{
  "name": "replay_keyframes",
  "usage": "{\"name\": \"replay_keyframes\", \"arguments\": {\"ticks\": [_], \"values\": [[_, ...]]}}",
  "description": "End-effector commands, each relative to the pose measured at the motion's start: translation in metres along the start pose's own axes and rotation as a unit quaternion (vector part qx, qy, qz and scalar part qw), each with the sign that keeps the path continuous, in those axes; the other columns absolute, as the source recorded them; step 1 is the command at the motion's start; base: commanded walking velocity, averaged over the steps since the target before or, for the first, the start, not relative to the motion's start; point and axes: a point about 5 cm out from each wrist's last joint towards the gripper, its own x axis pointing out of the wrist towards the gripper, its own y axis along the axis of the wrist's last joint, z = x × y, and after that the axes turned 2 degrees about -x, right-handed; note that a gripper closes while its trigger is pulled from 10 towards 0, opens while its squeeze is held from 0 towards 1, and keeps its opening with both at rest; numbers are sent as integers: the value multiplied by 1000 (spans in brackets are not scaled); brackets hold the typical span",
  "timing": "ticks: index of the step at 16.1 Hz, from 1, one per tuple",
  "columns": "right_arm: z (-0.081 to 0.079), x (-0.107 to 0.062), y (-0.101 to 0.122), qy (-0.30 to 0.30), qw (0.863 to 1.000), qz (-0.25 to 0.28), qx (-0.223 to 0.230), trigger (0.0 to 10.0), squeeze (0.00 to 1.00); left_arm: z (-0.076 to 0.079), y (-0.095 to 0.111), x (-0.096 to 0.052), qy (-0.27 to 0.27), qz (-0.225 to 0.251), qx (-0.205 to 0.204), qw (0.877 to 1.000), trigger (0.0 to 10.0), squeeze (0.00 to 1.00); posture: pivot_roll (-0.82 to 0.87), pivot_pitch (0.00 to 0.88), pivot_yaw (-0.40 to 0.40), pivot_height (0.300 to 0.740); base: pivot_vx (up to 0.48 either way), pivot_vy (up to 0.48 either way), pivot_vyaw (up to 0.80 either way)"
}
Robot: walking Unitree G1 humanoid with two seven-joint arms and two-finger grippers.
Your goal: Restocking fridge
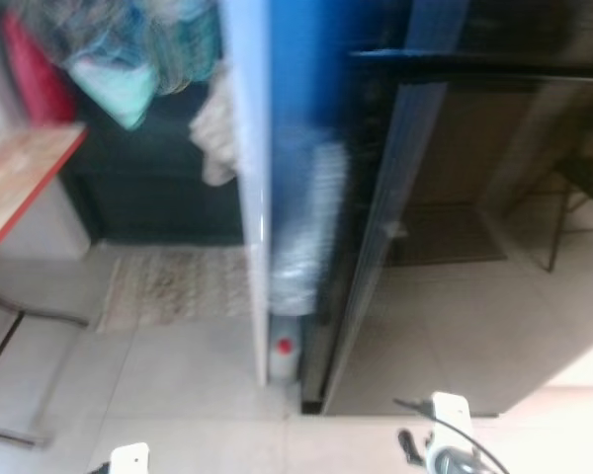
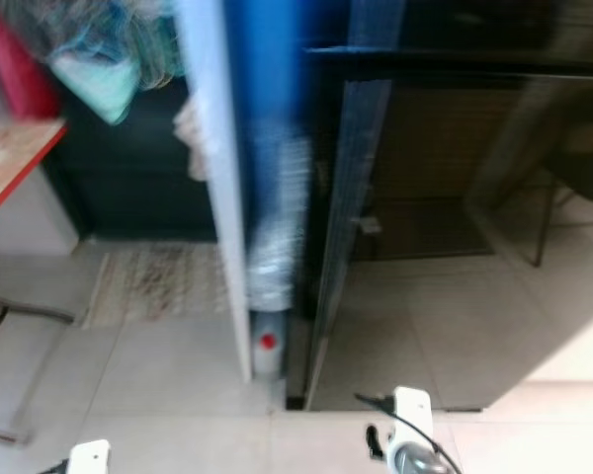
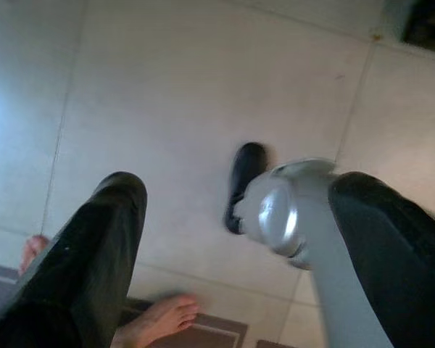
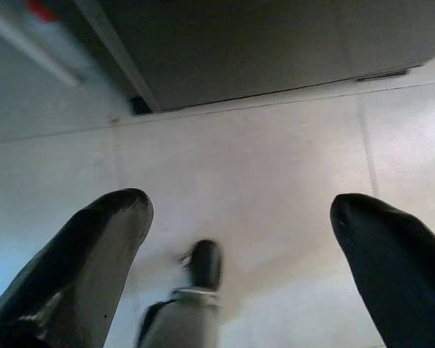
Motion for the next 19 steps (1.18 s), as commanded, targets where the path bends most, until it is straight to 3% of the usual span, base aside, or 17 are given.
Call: {"name": "replay_keyframes", "arguments": {"ticks": [1,5,8,12,15,18,19], "values": [[2,0,-1,-2,1000,-2,-2,10000,0,1,-4,0,-2,-8,1,1000,10000,0,73,0,-55,740,-247,416,0],[2,0,-1,0,1000,-2,-3,10000,0,0,-4,0,-2,-7,4,1000,10000,0,74,0,-54,740,-196,378,0],[2,0,0,7,1000,-4,-17,10000,0,0,-4,0,0,-15,23,1000,10000,0,75,0,-58,740,0,0,0],[1,0,-1,5,1000,-2,-20,10000,0,-1,-4,0,2,-11,17,1000,10000,0,68,0,-50,740,0,0,800],[3,0,-2,-3,1000,-1,1,10000,0,0,-4,0,-5,-14,34,999,10000,0,65,0,-40,740,0,0,154],[4,0,0,-1,1000,-1,-29,10000,0,0,-5,0,1,-14,20,1000,10000,0,82,0,-55,740,0,0,469],[4,0,0,-4,1000,1,-20,10000,0,0,-5,0,0,-17,22,1000,10000,0,76,0,-52,740,0,0,800]]}}
